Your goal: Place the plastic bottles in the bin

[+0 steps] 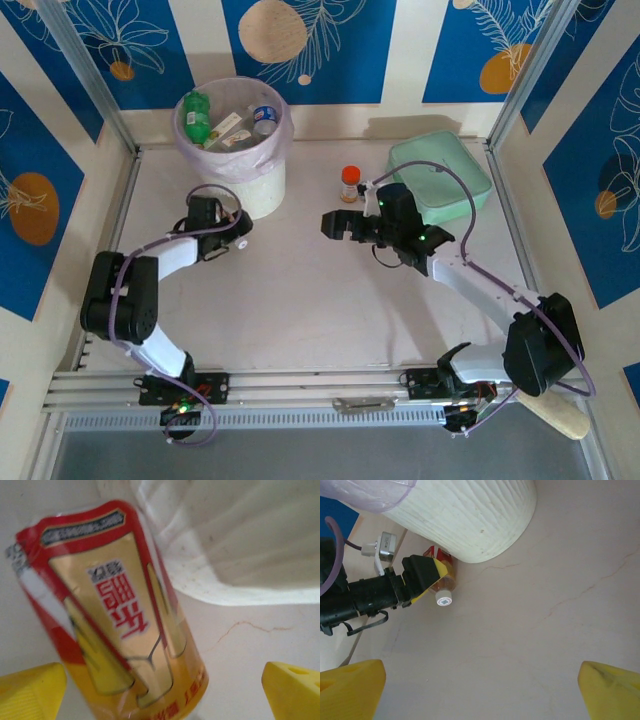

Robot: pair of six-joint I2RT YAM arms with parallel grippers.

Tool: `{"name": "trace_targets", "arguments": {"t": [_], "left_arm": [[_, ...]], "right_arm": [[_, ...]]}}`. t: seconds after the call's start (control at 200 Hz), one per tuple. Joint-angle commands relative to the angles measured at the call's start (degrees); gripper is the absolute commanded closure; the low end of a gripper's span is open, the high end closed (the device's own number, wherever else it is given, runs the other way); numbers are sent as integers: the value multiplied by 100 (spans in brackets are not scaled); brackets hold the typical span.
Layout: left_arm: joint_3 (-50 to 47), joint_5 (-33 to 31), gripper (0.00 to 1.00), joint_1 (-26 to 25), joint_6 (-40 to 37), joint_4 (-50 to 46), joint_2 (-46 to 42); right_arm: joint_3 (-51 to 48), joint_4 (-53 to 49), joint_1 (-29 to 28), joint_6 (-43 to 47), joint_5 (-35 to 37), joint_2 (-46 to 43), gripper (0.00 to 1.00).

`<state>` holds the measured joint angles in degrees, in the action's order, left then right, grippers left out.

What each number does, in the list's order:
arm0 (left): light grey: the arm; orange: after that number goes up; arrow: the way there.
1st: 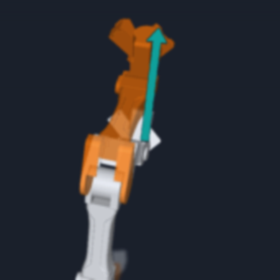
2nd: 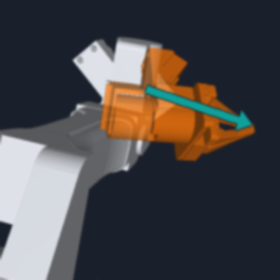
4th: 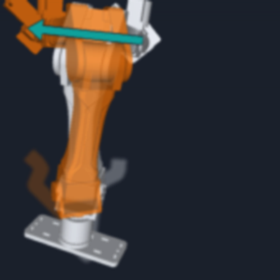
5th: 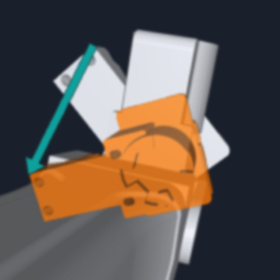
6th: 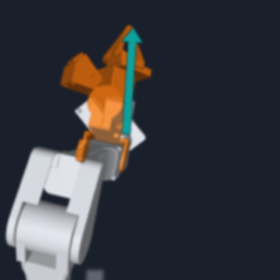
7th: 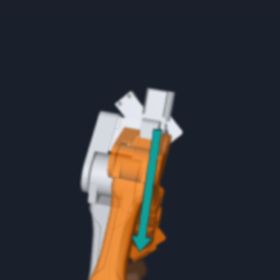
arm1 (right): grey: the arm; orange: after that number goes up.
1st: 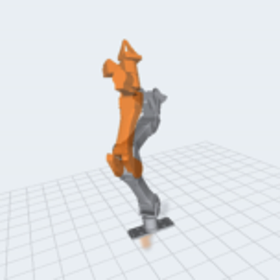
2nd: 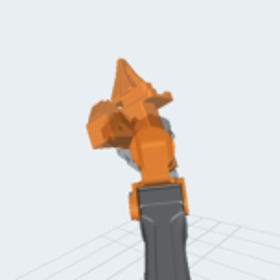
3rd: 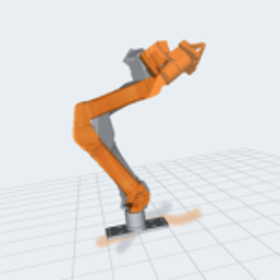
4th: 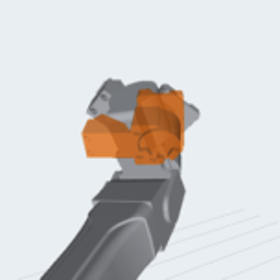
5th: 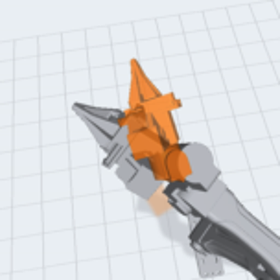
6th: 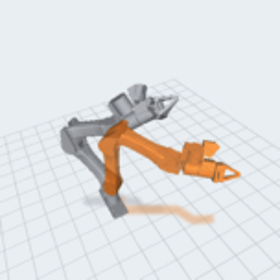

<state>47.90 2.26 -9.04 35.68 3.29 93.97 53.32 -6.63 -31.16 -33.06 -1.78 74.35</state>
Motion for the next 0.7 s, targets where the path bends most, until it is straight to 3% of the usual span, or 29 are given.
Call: {"name": "trace_targets", "arguments": {"t": [0.0, 0.25, 0.695], "left_arm": [[280, -255, 0, -45, -79, 3, 221], [401, -576, 0, -42, -165, -156, 411], [13, -1074, 8, 12, -228, -152, 153]], "right_arm": [[-128, -119, 21, -25, 158, -215, 1], [-206, -119, 57, -16, 178, -315, 1], [-234, -88, 57, -16, 167, -339, 1]]}}
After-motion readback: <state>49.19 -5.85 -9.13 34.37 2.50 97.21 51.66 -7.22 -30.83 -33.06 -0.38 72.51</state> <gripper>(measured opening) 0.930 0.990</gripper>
